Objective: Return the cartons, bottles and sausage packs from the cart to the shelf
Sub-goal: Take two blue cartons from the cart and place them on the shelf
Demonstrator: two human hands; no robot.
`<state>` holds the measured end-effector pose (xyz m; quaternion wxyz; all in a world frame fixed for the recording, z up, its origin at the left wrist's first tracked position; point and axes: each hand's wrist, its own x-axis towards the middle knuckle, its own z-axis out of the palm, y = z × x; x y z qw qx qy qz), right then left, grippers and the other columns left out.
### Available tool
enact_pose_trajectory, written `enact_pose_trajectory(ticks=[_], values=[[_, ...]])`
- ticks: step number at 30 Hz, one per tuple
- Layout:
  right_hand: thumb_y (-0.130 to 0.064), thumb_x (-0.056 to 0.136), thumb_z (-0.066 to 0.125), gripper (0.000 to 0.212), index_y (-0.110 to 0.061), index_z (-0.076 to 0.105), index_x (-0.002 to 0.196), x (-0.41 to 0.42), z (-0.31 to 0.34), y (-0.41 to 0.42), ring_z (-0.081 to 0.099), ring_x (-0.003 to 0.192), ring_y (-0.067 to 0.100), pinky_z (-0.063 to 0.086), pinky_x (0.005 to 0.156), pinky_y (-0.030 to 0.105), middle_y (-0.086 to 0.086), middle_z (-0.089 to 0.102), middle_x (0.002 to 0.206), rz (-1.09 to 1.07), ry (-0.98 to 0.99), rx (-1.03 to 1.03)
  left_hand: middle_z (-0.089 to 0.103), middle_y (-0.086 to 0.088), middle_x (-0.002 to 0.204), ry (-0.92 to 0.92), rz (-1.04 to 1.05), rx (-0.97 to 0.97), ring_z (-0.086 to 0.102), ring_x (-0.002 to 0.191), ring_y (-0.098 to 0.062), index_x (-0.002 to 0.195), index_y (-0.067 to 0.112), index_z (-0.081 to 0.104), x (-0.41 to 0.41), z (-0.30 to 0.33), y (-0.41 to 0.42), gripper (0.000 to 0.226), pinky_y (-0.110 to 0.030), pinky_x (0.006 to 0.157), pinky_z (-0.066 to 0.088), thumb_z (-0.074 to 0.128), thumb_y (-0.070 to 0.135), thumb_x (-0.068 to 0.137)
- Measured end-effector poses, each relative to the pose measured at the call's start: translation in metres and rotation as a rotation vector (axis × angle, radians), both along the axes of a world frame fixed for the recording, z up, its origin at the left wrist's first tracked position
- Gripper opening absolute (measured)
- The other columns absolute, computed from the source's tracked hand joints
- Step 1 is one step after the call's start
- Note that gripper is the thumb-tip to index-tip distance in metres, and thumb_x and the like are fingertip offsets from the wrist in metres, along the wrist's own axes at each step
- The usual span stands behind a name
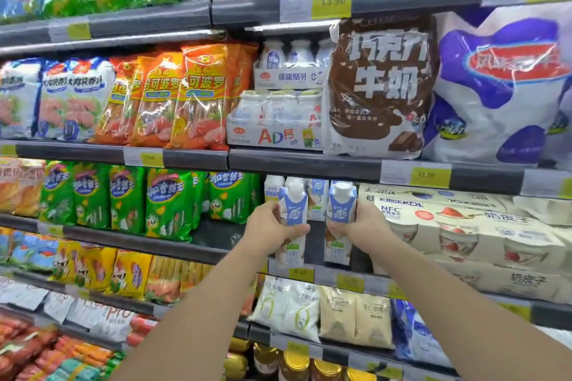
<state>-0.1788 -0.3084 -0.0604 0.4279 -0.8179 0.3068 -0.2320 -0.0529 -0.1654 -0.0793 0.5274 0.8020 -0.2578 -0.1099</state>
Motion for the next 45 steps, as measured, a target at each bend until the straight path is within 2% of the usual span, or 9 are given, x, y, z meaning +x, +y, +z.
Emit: enact_pose_trajectory(ticks=[4, 8, 10, 15, 19, 23, 28, 38, 45], values=[[-0.011, 0.079, 0.080, 0.032, -0.005, 0.062, 0.105, 0.024, 0.002, -0.007, 0.067, 0.092, 0.025, 0.057, 0.079, 0.038, 0.010, 0.070, 0.101, -0.071, 0.038, -0.036, 0.074, 0.001, 0.089, 0.027, -0.041, -0.024, 0.071, 0.080, -0.016, 0.097, 0.018, 0.066, 0.016, -0.001, -0.026, 0.042, -0.039, 0.078, 0.061, 0.092, 0.023, 0.065], [-0.010, 0.079, 0.080, 0.036, -0.005, 0.061, 0.110, 0.043, 0.000, -0.011, 0.065, 0.094, 0.022, 0.054, 0.079, 0.033, 0.010, 0.069, 0.106, -0.118, 0.060, -0.083, 0.075, 0.001, 0.094, 0.023, -0.097, -0.054, 0.071, 0.086, -0.014, 0.103, 0.016, 0.065, 0.035, -0.006, -0.053, 0.042, -0.038, 0.082, 0.061, 0.089, 0.016, 0.069], [-0.010, 0.079, 0.080, 0.041, -0.006, 0.058, 0.113, 0.049, -0.001, -0.014, 0.064, 0.096, 0.021, 0.054, 0.079, 0.032, 0.007, 0.067, 0.106, -0.146, 0.061, -0.066, 0.074, 0.003, 0.094, -0.009, -0.126, -0.064, 0.071, 0.086, -0.013, 0.102, 0.017, 0.064, 0.043, -0.007, -0.065, 0.041, -0.041, 0.085, 0.060, 0.089, 0.016, 0.070], [-0.009, 0.080, 0.075, 0.045, -0.005, 0.053, 0.119, 0.056, -0.006, -0.025, 0.056, 0.088, 0.019, 0.041, 0.056, 0.022, 0.012, 0.066, 0.114, -0.211, 0.112, -0.074, 0.075, -0.002, 0.090, -0.104, -0.156, -0.039, 0.072, 0.083, -0.020, 0.102, 0.009, 0.065, 0.056, -0.015, -0.078, 0.052, -0.045, 0.079, 0.060, 0.093, 0.027, 0.062], [-0.029, 0.078, 0.083, 0.072, -0.005, 0.041, 0.131, 0.060, -0.011, -0.020, 0.058, 0.105, 0.026, 0.046, 0.077, 0.032, 0.010, 0.059, 0.120, -0.239, 0.139, -0.050, 0.069, 0.005, 0.081, -0.212, -0.179, -0.010, 0.065, 0.071, -0.010, 0.100, 0.012, 0.062, 0.060, -0.016, -0.074, 0.058, -0.036, 0.071, 0.060, 0.095, 0.034, 0.058], [-0.033, 0.084, 0.077, 0.059, -0.005, 0.044, 0.123, 0.065, -0.019, -0.011, 0.054, 0.092, 0.019, 0.044, 0.074, 0.031, 0.010, 0.060, 0.115, -0.330, 0.079, -0.101, 0.070, 0.007, 0.098, -0.292, -0.264, 0.106, 0.063, 0.080, -0.006, 0.112, 0.017, 0.059, 0.066, -0.020, -0.066, 0.058, -0.023, 0.071, 0.053, 0.092, 0.024, 0.064], [-0.030, 0.086, 0.074, 0.054, -0.002, 0.044, 0.122, 0.066, -0.021, -0.006, 0.058, 0.092, 0.020, 0.046, 0.073, 0.030, 0.011, 0.062, 0.110, -0.368, 0.096, -0.149, 0.070, 0.005, 0.099, -0.333, -0.237, 0.134, 0.066, 0.089, -0.014, 0.107, 0.018, 0.060, 0.065, -0.022, -0.067, 0.050, -0.035, 0.079, 0.057, 0.089, 0.028, 0.068], [-0.024, 0.091, 0.070, 0.052, -0.002, 0.040, 0.126, 0.070, -0.017, 0.002, 0.050, 0.092, 0.016, 0.041, 0.073, 0.030, 0.008, 0.057, 0.111, -0.398, 0.083, -0.125, 0.070, 0.003, 0.105, -0.352, -0.224, 0.132, 0.066, 0.095, -0.016, 0.109, 0.019, 0.059, 0.064, -0.023, -0.069, 0.050, -0.038, 0.081, 0.058, 0.088, 0.030, 0.069], [-0.028, 0.088, 0.074, 0.064, 0.002, 0.035, 0.128, 0.063, -0.019, 0.009, 0.057, 0.109, 0.021, 0.042, 0.077, 0.028, 0.011, 0.057, 0.116, -0.401, 0.108, -0.122, 0.068, 0.001, 0.111, -0.351, -0.223, 0.125, 0.066, 0.102, -0.018, 0.115, 0.018, 0.056, 0.060, -0.026, -0.065, 0.055, -0.040, 0.085, 0.058, 0.087, 0.031, 0.071]])
